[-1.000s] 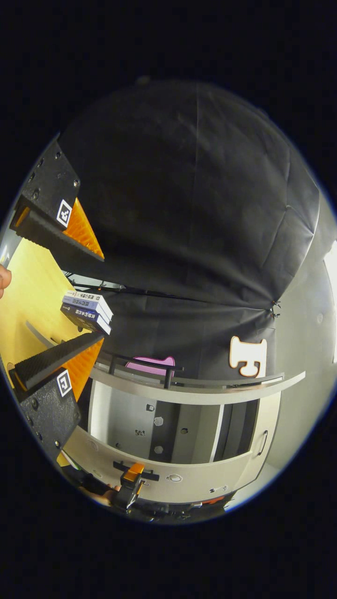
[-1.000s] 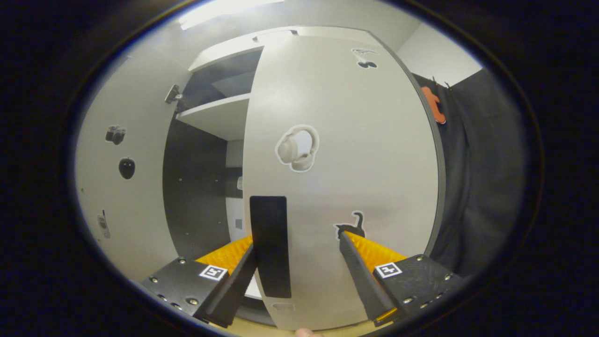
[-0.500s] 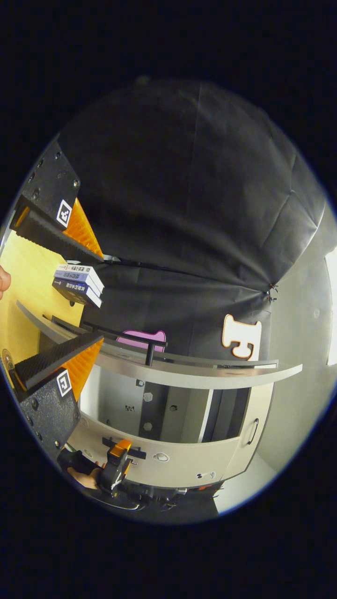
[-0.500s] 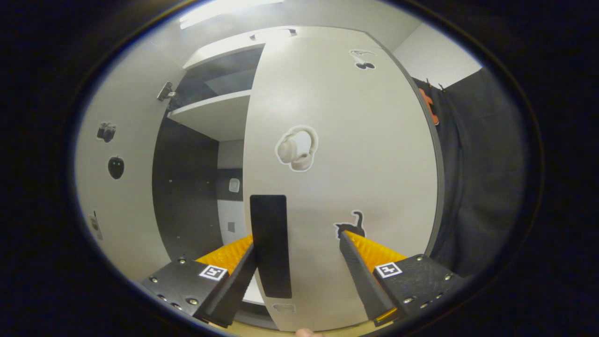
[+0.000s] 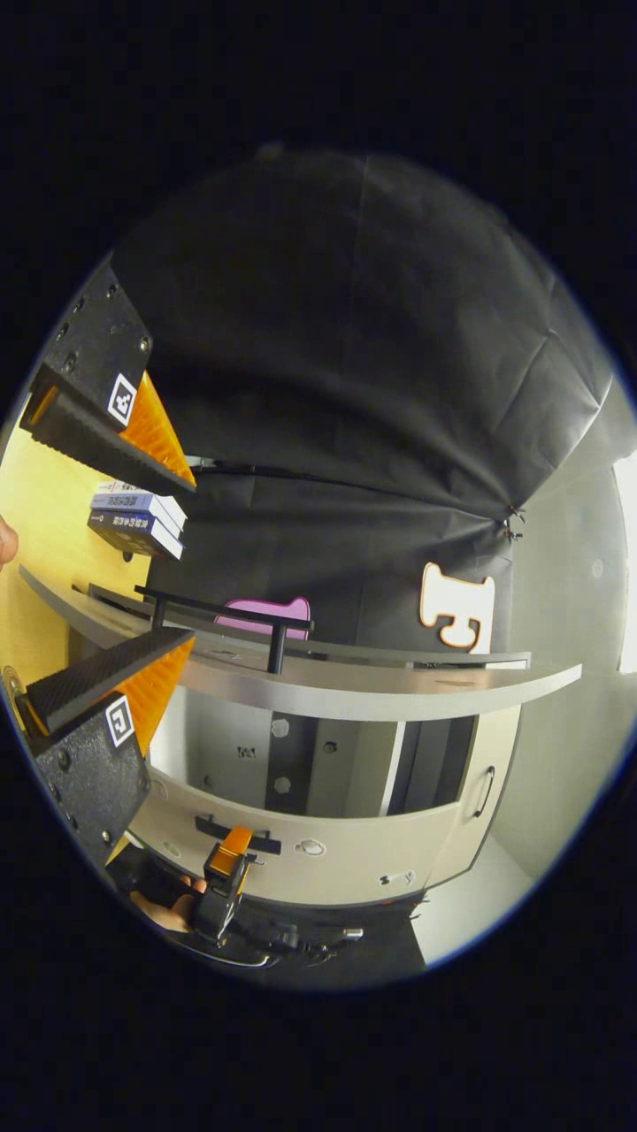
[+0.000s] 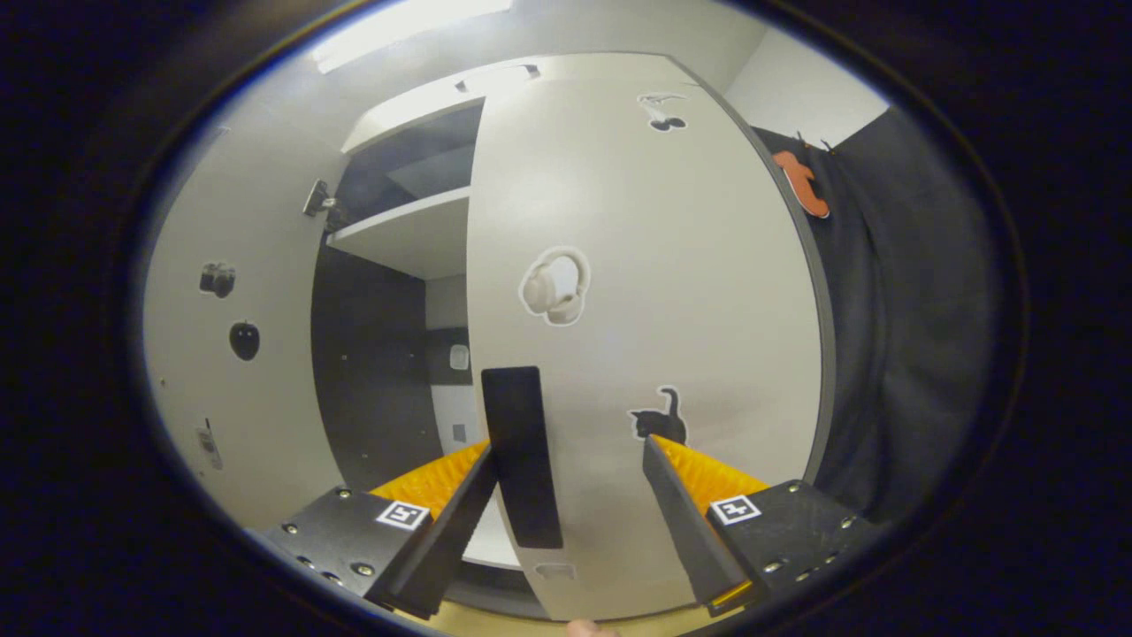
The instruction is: Grasp the bottle in the cabinet with the left hand and place it on the coaster, then close the right door with the right hand and the left door with the left hand.
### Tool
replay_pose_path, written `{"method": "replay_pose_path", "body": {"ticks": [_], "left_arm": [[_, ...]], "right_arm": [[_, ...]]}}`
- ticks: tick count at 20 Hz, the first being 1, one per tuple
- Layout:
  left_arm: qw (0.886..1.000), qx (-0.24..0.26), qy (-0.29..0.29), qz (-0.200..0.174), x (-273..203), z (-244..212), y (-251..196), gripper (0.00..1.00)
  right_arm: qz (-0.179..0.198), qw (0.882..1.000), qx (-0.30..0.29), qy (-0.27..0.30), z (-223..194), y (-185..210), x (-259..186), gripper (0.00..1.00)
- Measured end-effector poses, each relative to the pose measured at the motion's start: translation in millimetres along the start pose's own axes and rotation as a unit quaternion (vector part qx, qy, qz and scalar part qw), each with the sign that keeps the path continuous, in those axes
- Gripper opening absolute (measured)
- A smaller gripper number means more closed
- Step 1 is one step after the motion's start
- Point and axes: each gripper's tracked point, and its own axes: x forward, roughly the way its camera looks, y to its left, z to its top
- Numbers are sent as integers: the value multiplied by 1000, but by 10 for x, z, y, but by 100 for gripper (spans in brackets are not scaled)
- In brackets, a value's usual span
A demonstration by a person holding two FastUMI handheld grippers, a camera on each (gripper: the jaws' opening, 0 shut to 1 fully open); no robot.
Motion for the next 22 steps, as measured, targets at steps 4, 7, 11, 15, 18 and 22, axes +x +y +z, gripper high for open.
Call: {"method": "replay_pose_path", "body": {"ticks": [4, 7, 11, 15, 18, 22], "left_arm": [[999, 24, 2, -33, -27, -2, -149, 87], [998, 18, 1, -58, -23, -26, -344, 92], [993, 8, 2, -116, 13, -73, -791, 92], [987, 12, 0, -163, 122, -140, -1243, 92], [982, 2, 0, -188, 231, -183, -1526, 92], [982, 5, -10, -189, 426, -166, -1698, 92]], "right_arm": [[-1, 999, -3, -33, 203, -63, -194, 100], [-5, 999, 0, -34, 242, -159, -270, 100], [-22, 999, -6, -29, 228, -394, -379, 100], [-42, 999, -19, -26, 232, -705, -542, 100], [-63, 997, -29, -24, 234, -993, -691, 100], [-97, 994, -41, -17, 230, -1415, -872, 100]]}}
